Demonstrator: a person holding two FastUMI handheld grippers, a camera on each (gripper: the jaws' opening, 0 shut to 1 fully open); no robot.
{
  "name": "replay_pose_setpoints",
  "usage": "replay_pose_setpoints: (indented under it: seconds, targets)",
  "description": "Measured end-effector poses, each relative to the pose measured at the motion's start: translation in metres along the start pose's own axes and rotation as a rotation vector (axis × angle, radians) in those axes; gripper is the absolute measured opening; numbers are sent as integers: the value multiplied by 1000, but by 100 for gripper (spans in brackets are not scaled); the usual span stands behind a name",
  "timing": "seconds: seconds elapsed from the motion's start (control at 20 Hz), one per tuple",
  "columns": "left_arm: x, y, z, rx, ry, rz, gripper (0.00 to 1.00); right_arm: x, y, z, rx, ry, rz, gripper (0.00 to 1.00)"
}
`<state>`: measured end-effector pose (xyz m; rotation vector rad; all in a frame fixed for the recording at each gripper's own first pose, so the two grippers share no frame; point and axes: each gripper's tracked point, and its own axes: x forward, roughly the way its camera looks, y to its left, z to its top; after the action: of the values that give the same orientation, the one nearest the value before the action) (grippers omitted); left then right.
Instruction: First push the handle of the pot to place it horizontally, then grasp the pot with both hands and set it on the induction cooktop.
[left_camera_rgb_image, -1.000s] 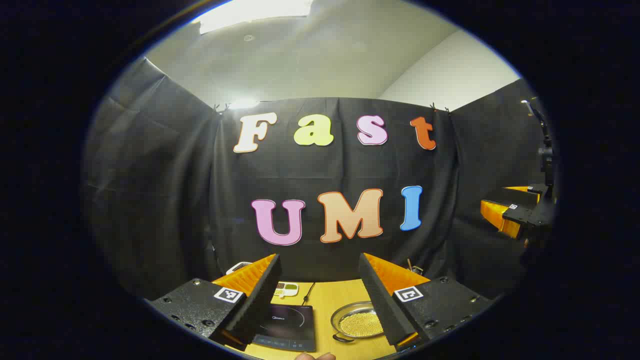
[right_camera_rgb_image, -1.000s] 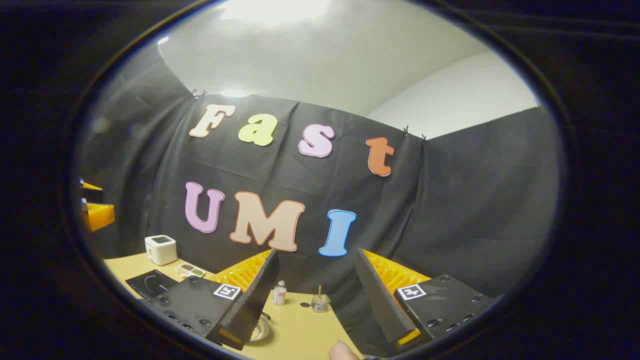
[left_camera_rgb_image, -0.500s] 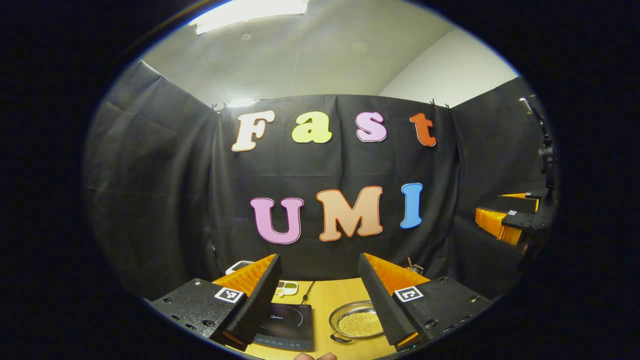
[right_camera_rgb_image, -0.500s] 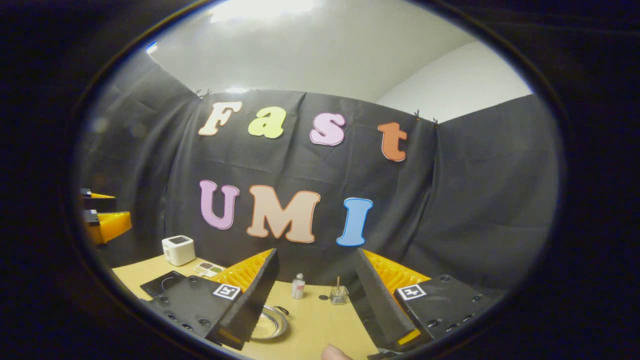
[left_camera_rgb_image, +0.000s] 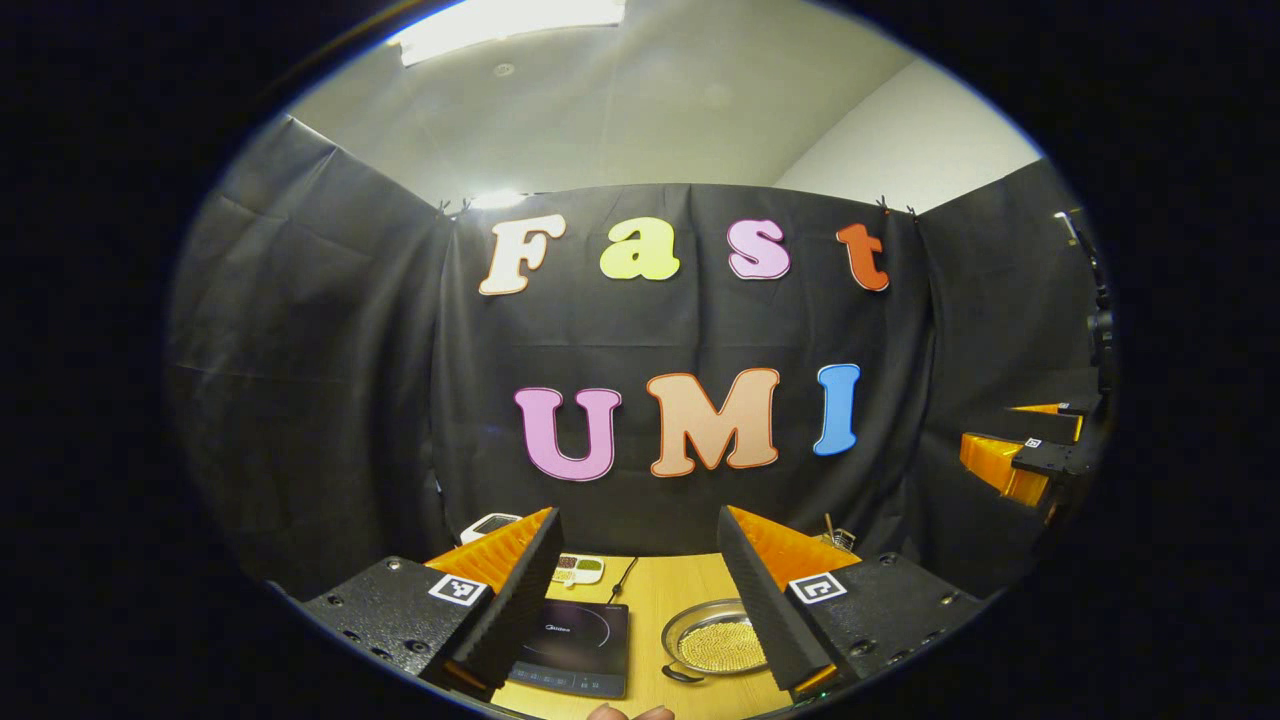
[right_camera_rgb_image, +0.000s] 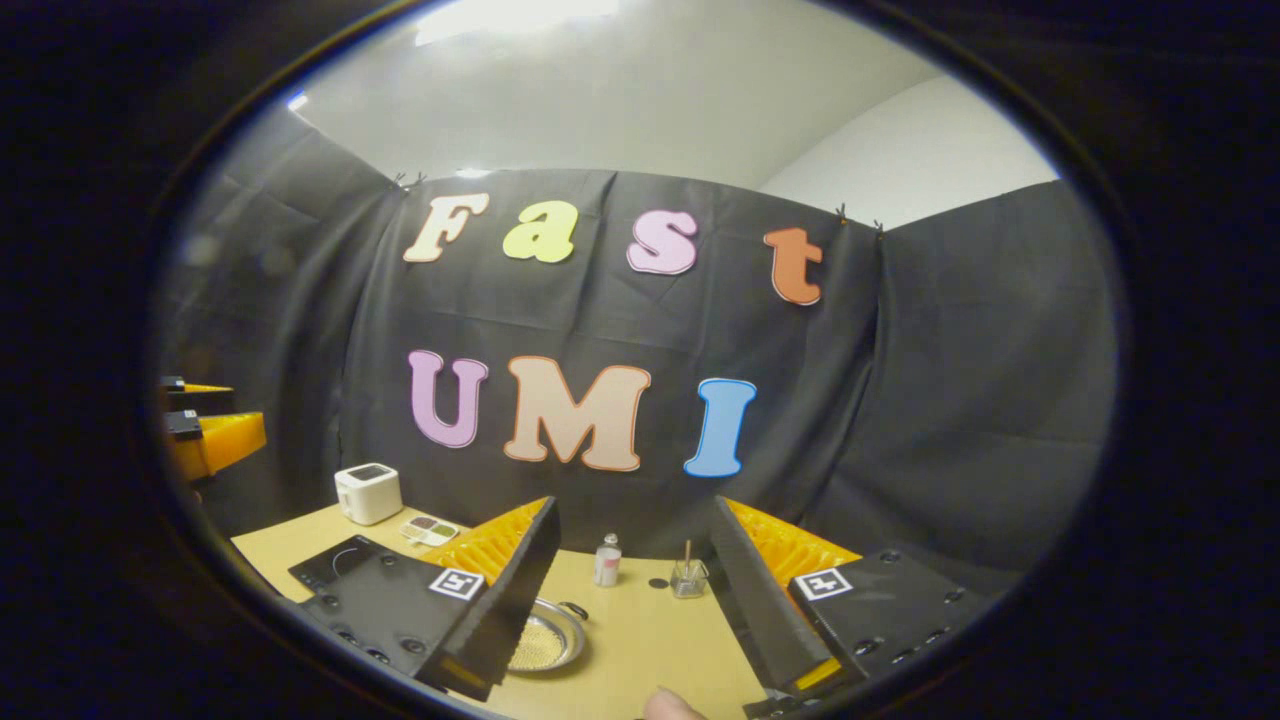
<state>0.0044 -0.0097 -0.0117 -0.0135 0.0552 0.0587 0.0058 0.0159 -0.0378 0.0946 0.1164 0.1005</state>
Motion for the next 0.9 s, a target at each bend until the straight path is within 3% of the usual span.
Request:
replay_pose_setpoints:
  seconds: [0.15,0.2,0.3,0.5,0.7,0.9]
  targets:
    - [1,-2,-4,-4,11,12,92,6,-3,-3,11,4,9,96]
    - [2,-3,-4,-6,16,18,92,9,-8,-5,6,4,0,90]
    - [4,-7,-5,-5,18,27,92,15,-16,-7,-7,3,-6,77]
    - [10,-19,-6,11,24,46,92,29,-28,-26,-14,32,7,33]
    - [11,-30,-9,26,27,69,94,38,-17,-53,54,86,118,7]
    - [11,-34,-15,32,32,89,94,48,-17,-77,89,139,171,4]
